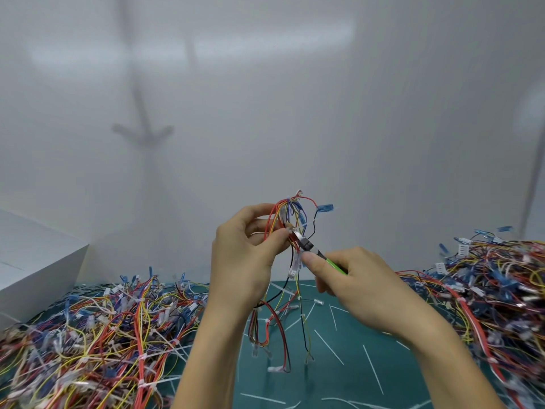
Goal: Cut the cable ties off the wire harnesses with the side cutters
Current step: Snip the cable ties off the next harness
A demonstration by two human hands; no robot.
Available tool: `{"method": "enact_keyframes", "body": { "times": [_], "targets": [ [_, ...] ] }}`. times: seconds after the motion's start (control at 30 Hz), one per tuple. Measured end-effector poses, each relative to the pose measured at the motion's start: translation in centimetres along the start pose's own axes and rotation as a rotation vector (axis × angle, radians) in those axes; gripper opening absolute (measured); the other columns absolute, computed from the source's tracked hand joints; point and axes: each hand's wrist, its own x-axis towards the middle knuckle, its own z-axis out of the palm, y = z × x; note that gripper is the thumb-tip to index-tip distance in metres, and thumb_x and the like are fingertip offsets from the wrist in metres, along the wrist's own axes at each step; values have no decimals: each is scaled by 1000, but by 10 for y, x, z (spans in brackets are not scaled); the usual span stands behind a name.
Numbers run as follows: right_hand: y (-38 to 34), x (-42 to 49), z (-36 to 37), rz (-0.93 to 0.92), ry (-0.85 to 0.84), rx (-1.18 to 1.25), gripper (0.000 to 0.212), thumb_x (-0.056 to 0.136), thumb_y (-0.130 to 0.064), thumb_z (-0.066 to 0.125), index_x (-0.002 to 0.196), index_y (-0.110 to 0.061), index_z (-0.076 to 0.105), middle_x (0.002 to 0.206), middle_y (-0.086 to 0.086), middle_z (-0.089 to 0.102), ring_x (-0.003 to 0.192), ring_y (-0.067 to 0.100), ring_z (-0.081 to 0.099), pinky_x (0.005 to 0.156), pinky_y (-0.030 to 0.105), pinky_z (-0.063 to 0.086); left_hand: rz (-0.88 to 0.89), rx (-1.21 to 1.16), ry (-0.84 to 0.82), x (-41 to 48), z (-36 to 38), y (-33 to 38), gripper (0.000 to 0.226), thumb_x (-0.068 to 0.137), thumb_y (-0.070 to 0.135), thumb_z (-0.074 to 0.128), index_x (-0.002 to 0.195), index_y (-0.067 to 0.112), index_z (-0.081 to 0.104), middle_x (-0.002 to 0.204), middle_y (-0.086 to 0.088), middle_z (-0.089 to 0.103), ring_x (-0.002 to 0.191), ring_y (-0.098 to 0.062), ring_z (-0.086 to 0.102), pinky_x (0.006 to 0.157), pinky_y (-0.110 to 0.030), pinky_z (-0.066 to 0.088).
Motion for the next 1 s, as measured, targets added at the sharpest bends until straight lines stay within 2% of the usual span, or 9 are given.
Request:
{"method": "enact_keyframes", "body": {
  "times": [0.17,0.37,0.57,0.77,0.87,1.0],
  "targets": [
    [1,1,2,6,-60,128,62,83,-76,41,63,-22,63,48,-5,49,44,10,39,52,27,33,3,-25,-9,0,0,2,30,82,-7,70,99,18,68,83,-6,76,76,-16,74,67,-19,57],
    [2,2,5,29,-121,264,65,81,-77,43,65,-17,63,45,-12,45,48,12,40,58,33,36,-4,-38,-25,-1,-2,4,30,83,-9,69,102,14,68,83,-7,76,72,-13,74,65,-17,56],
    [1,1,3,42,-172,324,64,83,-75,45,64,-16,62,48,-10,43,49,17,40,54,34,37,-13,-48,-29,-1,-2,5,30,83,-10,68,103,12,68,83,-7,76,73,-14,74,66,-17,56],
    [-1,1,1,16,-87,149,62,86,-74,42,63,-20,63,49,-8,49,47,10,41,54,27,37,-20,-31,-2,0,-3,4,31,82,-8,71,98,18,69,81,-8,76,73,-18,75,66,-20,58],
    [-3,-1,0,-12,-17,8,69,84,-75,38,67,-12,62,50,-7,49,44,6,39,49,24,33,-24,-20,8,0,-4,3,31,81,-7,72,98,18,69,81,-8,76,73,-20,75,67,-21,58],
    [-6,-2,-1,-40,45,-95,75,79,-76,34,73,-6,60,48,-2,39,48,11,36,52,33,29,-26,-1,12,0,-4,3,30,81,-6,73,99,19,70,79,-5,76,74,-19,75,67,-22,59]
  ]
}}
